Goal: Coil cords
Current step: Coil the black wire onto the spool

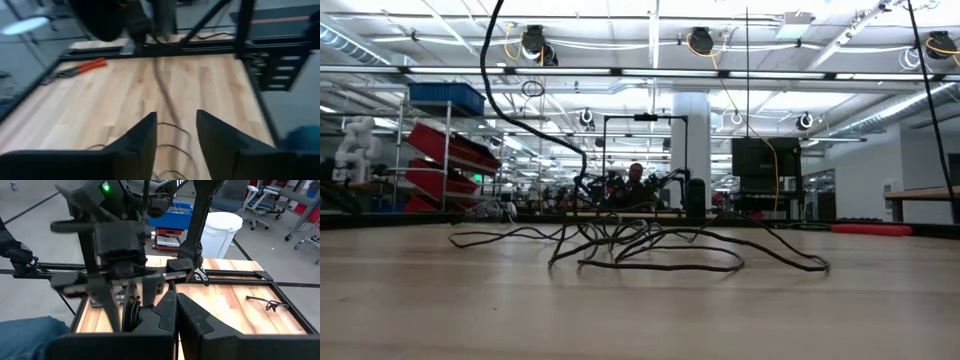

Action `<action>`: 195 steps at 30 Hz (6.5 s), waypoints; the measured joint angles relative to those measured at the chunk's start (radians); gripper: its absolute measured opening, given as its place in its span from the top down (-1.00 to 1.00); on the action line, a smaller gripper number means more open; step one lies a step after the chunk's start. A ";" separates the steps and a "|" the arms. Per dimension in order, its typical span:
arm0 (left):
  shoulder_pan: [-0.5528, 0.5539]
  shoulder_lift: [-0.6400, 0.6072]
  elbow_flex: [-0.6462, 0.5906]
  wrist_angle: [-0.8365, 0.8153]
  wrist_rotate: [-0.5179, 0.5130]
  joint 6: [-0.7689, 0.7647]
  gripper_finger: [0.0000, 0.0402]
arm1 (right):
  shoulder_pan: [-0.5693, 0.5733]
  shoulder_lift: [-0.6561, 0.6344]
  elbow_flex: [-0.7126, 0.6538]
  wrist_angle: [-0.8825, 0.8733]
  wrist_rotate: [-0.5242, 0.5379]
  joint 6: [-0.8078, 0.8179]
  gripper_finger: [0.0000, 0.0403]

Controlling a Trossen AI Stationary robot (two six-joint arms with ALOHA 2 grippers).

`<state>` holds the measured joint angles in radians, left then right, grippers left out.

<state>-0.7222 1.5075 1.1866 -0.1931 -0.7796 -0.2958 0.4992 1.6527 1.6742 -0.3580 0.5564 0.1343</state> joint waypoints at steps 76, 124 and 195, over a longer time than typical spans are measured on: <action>-0.021 -0.081 0.000 0.183 -0.090 0.277 0.98 | 0.013 -0.003 0.000 -0.068 -0.006 -0.023 0.66; -0.077 -0.185 0.000 -0.030 -0.008 0.143 0.99 | -0.009 0.059 -0.001 -0.002 -0.094 -0.121 0.50; -0.079 -0.184 0.000 -0.077 0.025 0.144 0.99 | -0.042 0.092 0.000 0.025 -0.173 -0.147 0.33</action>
<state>-0.8017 1.3235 1.1862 -0.2703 -0.7544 -0.1521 0.4568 1.7443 1.6745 -0.3333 0.3831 -0.0124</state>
